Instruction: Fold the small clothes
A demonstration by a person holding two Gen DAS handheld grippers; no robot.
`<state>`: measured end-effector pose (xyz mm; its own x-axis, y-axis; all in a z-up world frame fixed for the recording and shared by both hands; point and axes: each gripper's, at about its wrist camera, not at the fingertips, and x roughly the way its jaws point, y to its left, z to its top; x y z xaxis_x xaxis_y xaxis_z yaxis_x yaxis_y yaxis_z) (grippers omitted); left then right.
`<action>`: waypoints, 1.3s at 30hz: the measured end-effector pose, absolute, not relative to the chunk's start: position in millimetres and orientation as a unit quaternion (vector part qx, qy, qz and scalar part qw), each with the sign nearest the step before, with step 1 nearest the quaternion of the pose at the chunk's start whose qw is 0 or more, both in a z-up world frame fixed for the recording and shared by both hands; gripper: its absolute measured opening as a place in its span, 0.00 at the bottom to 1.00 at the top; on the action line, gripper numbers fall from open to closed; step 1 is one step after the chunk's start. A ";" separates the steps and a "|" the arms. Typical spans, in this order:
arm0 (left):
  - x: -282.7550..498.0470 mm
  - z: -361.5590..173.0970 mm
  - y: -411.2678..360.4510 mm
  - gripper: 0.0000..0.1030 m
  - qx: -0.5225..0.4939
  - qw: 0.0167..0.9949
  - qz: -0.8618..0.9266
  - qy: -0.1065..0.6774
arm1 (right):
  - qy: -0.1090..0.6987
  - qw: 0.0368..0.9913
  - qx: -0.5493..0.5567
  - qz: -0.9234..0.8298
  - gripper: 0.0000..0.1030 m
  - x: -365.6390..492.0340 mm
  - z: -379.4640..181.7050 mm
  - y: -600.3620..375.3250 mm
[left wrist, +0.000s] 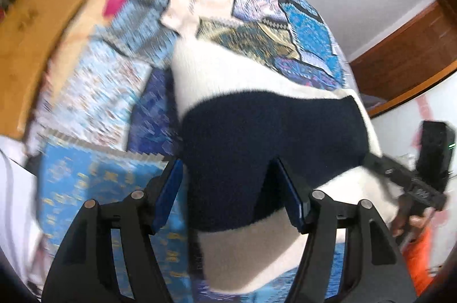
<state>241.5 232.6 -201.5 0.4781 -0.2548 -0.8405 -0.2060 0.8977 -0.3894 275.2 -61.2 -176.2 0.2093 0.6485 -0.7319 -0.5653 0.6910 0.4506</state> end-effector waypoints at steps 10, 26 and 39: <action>216.0 -156.6 193.0 0.63 -0.067 0.893 0.031 0.443 | 0.387 0.828 -0.039 0.404 0.49 241.9 -123.3 -52.4; 217.2 -199.6 156.3 0.67 -0.049 0.882 0.018 0.468 | 0.411 0.812 -0.086 0.404 0.50 234.8 -172.7 -23.3; 180.5 -192.4 177.6 0.73 -0.061 0.884 0.047 0.461 | 0.402 0.833 -0.084 0.372 0.56 215.3 -161.4 -56.9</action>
<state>180.5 177.6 -192.4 0.5710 0.0267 -0.8205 -0.1387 0.9882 -0.0643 215.3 -56.9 -161.4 0.4010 0.5520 -0.7311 -0.6862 0.7097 0.1595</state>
